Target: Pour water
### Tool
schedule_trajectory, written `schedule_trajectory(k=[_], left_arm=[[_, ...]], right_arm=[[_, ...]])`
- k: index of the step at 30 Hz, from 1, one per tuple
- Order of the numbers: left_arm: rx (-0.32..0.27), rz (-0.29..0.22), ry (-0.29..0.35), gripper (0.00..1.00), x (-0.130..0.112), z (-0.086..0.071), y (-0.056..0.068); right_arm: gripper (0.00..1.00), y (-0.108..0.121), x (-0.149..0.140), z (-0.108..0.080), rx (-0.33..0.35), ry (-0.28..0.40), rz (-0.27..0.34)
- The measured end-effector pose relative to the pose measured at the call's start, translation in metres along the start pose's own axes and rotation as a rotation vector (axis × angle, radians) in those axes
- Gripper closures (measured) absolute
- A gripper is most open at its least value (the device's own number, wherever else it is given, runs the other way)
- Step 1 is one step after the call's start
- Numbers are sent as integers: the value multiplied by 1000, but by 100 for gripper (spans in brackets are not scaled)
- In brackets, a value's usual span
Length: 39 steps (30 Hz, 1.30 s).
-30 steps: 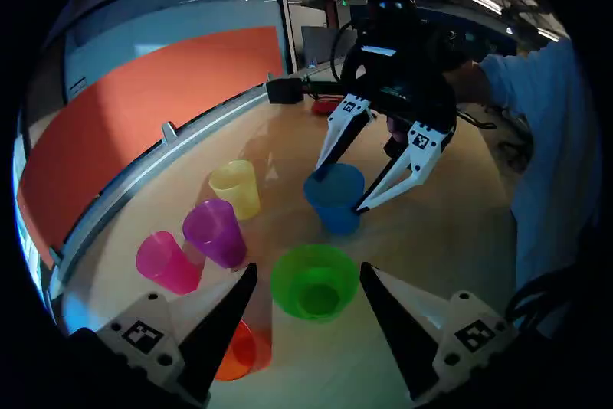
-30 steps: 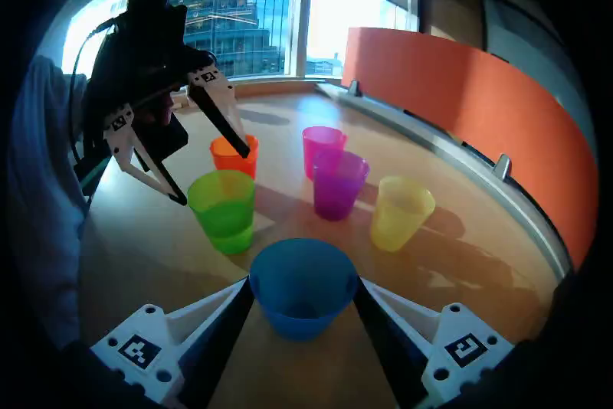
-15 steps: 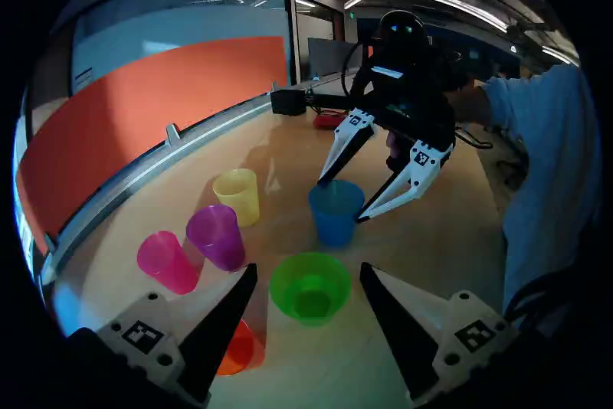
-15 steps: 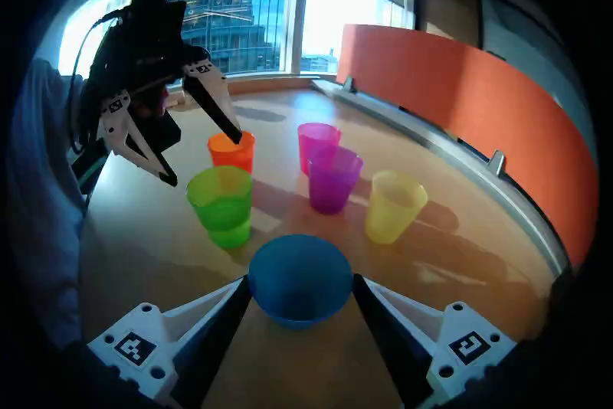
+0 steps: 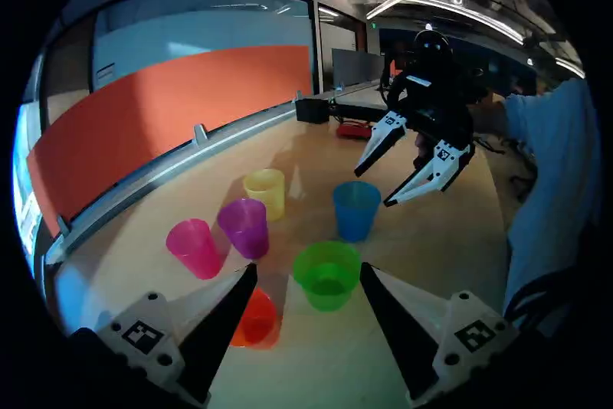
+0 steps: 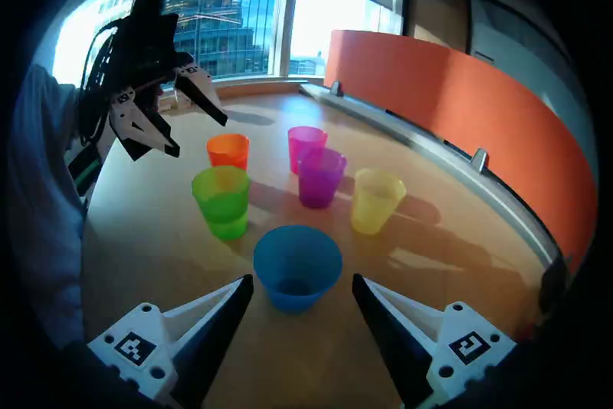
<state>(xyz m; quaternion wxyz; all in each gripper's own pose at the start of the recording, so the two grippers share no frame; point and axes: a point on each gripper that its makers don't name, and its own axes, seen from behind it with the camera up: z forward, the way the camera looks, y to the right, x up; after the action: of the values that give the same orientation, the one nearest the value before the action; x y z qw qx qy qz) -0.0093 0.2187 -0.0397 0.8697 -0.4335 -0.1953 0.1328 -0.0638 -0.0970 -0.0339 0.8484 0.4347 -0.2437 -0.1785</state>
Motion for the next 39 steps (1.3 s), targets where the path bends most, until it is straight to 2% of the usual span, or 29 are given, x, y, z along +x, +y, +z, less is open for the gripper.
schedule_trajectory(k=[11,23,30,39], left_arm=[[106,-68,48,0,-8,-31,-25],[310,-159,109,0,-22,-75,-73],[433,-176,158,0,-27,-93,-93],[573,-176,274,0,-14,-116,-110]], right_arm=[[0,6,1,-19,-70,34,39],[0,24,17,-46,-210,136,101],[0,34,28,-59,-311,197,122],[0,48,51,-82,-454,321,181]])
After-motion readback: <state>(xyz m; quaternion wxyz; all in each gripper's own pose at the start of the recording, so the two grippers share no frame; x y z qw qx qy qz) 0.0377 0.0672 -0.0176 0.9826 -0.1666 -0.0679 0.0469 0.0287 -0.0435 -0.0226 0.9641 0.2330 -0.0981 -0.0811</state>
